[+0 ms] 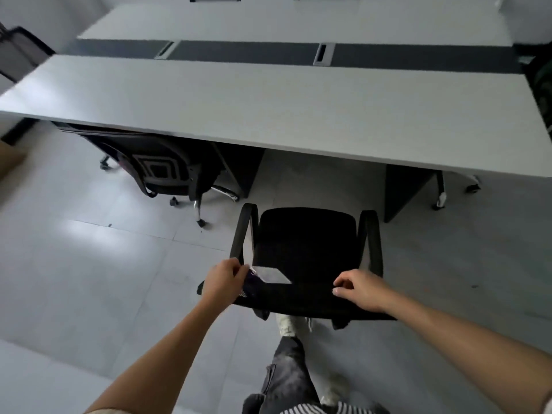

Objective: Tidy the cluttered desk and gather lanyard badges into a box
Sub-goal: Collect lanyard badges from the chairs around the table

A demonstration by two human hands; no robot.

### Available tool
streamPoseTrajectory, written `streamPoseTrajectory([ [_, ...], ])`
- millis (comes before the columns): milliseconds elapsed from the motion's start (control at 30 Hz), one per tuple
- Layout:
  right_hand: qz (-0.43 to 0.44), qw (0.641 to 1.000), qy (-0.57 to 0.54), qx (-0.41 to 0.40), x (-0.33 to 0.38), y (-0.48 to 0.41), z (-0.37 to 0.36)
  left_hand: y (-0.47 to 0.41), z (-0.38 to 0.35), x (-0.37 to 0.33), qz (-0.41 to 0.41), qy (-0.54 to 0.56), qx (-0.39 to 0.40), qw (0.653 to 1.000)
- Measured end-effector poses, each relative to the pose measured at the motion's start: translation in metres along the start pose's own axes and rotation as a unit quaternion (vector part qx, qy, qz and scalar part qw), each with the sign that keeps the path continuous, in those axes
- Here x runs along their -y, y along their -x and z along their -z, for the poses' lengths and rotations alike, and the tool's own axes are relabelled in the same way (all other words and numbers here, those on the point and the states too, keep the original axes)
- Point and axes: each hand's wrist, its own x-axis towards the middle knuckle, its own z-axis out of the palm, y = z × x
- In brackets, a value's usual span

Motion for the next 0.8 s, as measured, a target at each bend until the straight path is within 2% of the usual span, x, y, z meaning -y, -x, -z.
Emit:
streamPoseTrajectory([
  [133,0.029,0.997,0.056,-0.046,0.003,0.032,-0.013,0.040,-0.014,0.017,-0.087,-0.061,-0.081,0.991],
  [300,0.065,0.974,0.146,-0.159,0.007,0.050,-0.030,0.038,-0.027,0.026,-0.076,-0.113,-0.095,0.986],
  [400,0.062,0.969,0.154,-0.184,0.007,0.043,-0.024,0.028,-0.032,0.026,-0.068,-0.130,-0.127,0.981],
  [500,0.053,0.965,0.154,-0.205,0.003,0.028,-0.015,0.010,-0.033,0.018,-0.094,-0.137,-0.165,0.972],
  [800,0.007,0.956,0.157,-0.249,-0.001,-0.071,0.063,-0.121,-0.015,-0.036,-0.089,-0.128,-0.131,0.979],
])
